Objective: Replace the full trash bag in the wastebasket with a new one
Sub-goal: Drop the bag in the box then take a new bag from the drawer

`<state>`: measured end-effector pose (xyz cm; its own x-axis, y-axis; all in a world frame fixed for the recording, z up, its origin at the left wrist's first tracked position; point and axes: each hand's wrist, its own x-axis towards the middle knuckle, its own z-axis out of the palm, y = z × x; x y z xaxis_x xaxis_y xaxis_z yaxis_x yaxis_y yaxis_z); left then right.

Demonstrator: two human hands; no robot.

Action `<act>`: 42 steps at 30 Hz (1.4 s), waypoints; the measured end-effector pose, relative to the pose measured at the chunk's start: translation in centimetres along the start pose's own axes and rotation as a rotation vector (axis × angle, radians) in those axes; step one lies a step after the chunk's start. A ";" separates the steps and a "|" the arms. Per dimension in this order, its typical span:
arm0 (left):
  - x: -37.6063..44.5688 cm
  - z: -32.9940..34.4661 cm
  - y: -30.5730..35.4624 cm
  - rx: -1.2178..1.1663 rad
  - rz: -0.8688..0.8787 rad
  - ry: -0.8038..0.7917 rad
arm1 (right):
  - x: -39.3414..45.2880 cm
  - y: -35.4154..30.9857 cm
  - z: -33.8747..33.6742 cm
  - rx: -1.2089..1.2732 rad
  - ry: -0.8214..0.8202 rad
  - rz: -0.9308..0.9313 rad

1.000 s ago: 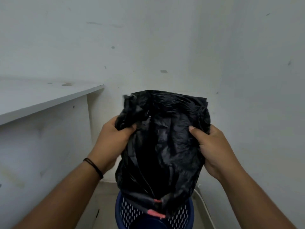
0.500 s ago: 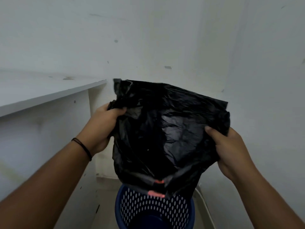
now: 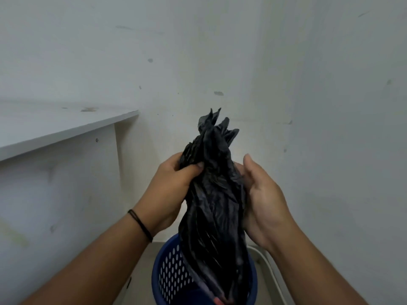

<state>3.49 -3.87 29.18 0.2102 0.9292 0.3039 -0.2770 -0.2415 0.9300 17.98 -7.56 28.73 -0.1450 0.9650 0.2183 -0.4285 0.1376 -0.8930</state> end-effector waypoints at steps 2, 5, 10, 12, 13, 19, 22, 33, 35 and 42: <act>-0.5 0.2 0.1 -0.079 -0.006 -0.118 | -0.2 0.4 0.4 -0.295 0.032 -0.063; -1.2 0.8 0.1 0.019 0.045 -0.151 | -0.5 1.0 1.4 -0.626 0.072 -0.228; -1.2 0.4 0.2 -0.096 0.029 -0.163 | 0.0 1.7 0.8 -0.581 0.252 -0.309; -1.0 -0.2 0.2 -0.167 0.004 -0.157 | 0.1 1.6 0.3 -0.538 0.292 -0.291; -0.9 -0.5 0.1 -0.204 -0.002 -0.142 | 0.2 1.5 0.0 -0.515 0.307 -0.282; -0.6 -1.2 -0.4 -0.265 -0.023 -0.062 | 0.0 1.3 -0.3 -0.429 0.202 -0.237; -0.7 -0.8 -0.4 -0.274 -0.018 -0.059 | -0.1 1.7 0.3 -0.589 0.185 -0.298; 2.7 -7.5 3.8 0.312 0.008 0.160 | 0.5 -1.1 -10.2 -0.543 0.671 -0.151; 3.4 -7.7 4.6 0.444 0.054 0.095 | 0.2 -1.3 -11.1 -0.601 0.713 -0.122; 3.2 -3.4 6.4 0.940 0.498 -0.154 | -0.5 -3.4 -5.0 -1.522 0.446 -0.459</act>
<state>-0.76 -1.46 35.46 0.4069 0.6378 0.6540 0.4542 -0.7624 0.4610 23.96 -7.41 29.75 0.1058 0.7312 0.6739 0.8915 0.2305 -0.3901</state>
